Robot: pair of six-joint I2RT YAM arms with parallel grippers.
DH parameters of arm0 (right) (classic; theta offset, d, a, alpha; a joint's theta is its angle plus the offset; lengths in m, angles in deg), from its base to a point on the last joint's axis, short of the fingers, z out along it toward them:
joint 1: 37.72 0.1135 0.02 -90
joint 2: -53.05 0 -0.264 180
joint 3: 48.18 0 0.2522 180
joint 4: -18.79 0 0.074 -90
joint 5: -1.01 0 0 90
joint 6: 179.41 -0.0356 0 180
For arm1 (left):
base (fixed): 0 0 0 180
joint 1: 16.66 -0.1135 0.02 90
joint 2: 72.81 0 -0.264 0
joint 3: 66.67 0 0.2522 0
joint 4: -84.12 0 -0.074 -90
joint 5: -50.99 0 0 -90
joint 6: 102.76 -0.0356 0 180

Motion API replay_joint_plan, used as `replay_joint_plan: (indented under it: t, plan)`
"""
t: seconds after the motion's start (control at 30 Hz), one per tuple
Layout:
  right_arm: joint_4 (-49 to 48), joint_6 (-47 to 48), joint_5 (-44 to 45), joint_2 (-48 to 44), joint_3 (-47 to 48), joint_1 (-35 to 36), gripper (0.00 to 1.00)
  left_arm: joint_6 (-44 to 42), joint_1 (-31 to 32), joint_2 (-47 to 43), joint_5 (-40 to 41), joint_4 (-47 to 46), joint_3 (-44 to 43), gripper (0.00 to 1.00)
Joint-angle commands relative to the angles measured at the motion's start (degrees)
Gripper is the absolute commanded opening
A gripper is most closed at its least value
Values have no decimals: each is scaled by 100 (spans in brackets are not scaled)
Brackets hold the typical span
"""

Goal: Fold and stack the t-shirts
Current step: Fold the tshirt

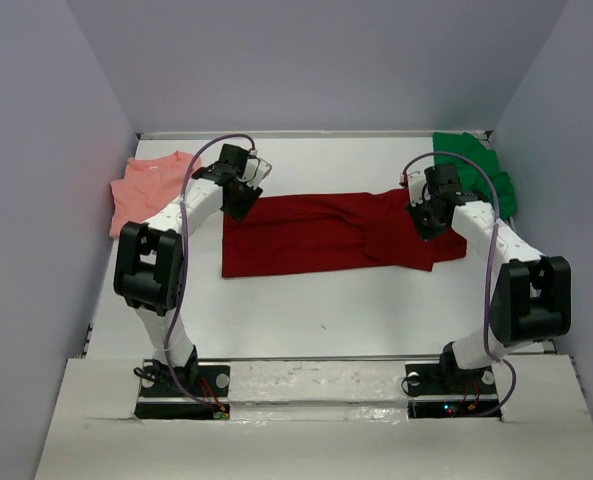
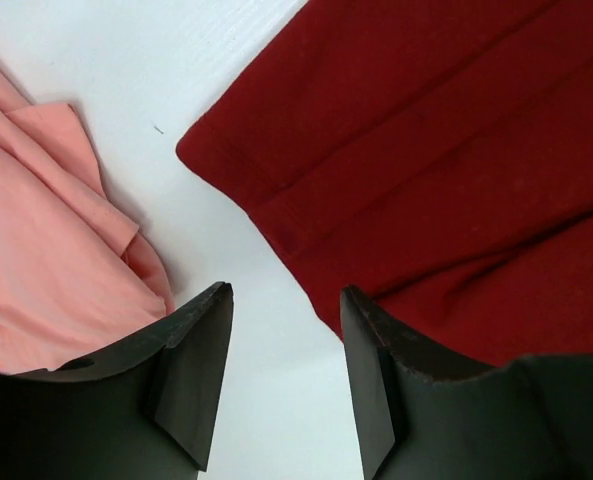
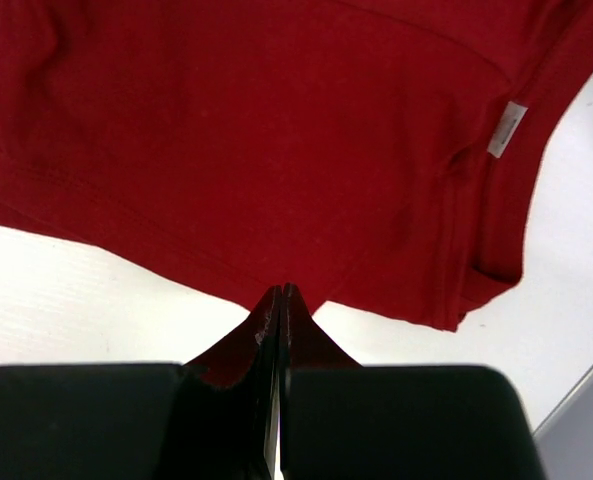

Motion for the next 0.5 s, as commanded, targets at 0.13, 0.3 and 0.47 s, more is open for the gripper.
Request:
replay_joint_plan:
  t: [0.13, 0.3, 0.47]
  plan:
    - [-389, -107, -269, 214, -127, 29, 0, -534, 8, 310, 161, -252, -274, 37]
    - [-372, -90, -216, 320, -101, 29, 0, -806, 8, 547, 311, -305, -388, 4]
    - [-275, -90, -199, 469, -22, 29, 0, -938, 8, 697, 258, -340, -502, 9]
